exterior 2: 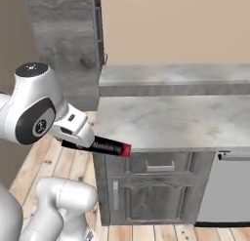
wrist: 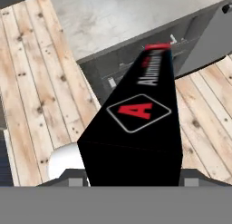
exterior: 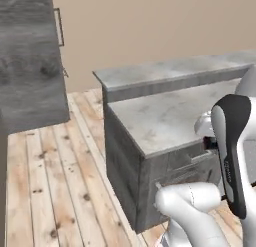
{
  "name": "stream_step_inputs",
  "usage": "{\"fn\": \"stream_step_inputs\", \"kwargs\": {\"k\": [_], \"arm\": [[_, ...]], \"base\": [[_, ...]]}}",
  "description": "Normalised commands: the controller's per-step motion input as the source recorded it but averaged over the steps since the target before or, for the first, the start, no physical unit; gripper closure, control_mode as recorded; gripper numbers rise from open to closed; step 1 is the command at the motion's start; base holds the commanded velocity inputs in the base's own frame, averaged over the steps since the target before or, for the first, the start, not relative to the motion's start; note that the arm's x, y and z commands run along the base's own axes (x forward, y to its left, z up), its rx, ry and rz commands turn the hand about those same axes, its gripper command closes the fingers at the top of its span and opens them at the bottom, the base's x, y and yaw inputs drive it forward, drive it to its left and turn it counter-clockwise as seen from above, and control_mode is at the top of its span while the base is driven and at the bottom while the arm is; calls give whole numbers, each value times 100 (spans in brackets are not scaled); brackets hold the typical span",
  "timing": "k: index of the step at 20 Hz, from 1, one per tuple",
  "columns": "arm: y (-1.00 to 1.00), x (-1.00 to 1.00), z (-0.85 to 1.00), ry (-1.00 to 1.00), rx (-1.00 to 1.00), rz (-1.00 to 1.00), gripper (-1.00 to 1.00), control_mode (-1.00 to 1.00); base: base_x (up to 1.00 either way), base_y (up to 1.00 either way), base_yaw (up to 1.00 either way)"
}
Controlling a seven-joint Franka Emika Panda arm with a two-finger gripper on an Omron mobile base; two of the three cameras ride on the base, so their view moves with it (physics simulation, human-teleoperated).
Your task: Retrieve the tupperware and aluminum foil from the cabinet and place them on the dining counter near the plate with lime and broccoli to prepare for storing leftovers.
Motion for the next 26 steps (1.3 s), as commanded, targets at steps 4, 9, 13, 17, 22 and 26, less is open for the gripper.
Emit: {"fn": "stream_step_inputs", "kwargs": {"k": [4,9,13,17,22,26], "arm": [[0,0,0,0,0,0,100,100],[0,0,0,0,0,0,100,100],[0,0,0,0,0,0,100,100],[0,0,0,0,0,0,100,100],[0,0,0,0,0,0,100,100],[0,0,0,0,0,0,100,100]], "base": [[16,100,38],[39,100,34],[89,80,29],[100,-10,8],[100,-46,0],[100,-48,0]]}}
